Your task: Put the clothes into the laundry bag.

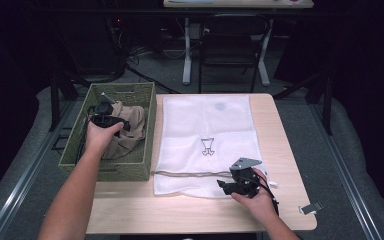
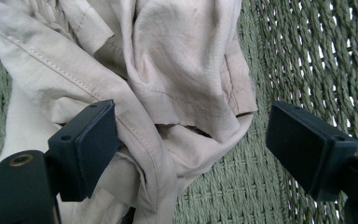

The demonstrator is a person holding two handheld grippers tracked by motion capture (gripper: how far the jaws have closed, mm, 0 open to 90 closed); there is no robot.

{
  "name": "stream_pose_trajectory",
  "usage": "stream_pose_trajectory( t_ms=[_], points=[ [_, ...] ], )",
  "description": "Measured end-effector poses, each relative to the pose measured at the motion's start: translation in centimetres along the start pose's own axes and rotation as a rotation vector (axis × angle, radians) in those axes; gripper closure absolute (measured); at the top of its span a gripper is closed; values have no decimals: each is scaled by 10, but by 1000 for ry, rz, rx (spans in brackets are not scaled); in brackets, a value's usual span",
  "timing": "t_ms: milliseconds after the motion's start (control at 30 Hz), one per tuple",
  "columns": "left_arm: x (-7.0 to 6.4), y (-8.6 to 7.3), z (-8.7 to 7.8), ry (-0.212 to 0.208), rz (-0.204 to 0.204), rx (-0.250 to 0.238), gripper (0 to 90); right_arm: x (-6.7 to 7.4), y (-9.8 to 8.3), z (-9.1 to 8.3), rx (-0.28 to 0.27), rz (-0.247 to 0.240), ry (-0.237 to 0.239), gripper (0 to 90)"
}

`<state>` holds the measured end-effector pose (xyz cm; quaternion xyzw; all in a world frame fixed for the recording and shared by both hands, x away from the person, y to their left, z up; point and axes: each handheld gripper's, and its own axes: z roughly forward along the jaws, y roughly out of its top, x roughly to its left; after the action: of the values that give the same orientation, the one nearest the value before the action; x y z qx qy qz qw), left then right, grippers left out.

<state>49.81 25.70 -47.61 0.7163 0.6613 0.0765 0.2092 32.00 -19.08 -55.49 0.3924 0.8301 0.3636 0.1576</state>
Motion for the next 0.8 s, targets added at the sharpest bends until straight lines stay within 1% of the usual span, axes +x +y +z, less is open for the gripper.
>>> stream_pose_trajectory(
  t_ms=[167,200,333,433,567,800],
  points=[
    [-1,1,3,6,6,-1,169,0,0,0,1,-1,0,330],
    [-1,0,4,8,1,-2,169,0,0,0,1,-1,1,330],
    [-2,1,8,16,7,9,169,0,0,0,2,-2,2,329],
    [-2,1,10,31,1,16,169,0,0,0,2,-1,3,329],
    [0,1,11,70,8,23,172,0,0,0,2,-1,3,330],
    [8,0,10,101,-5,28,176,0,0,0,3,-2,3,330]
  ],
)
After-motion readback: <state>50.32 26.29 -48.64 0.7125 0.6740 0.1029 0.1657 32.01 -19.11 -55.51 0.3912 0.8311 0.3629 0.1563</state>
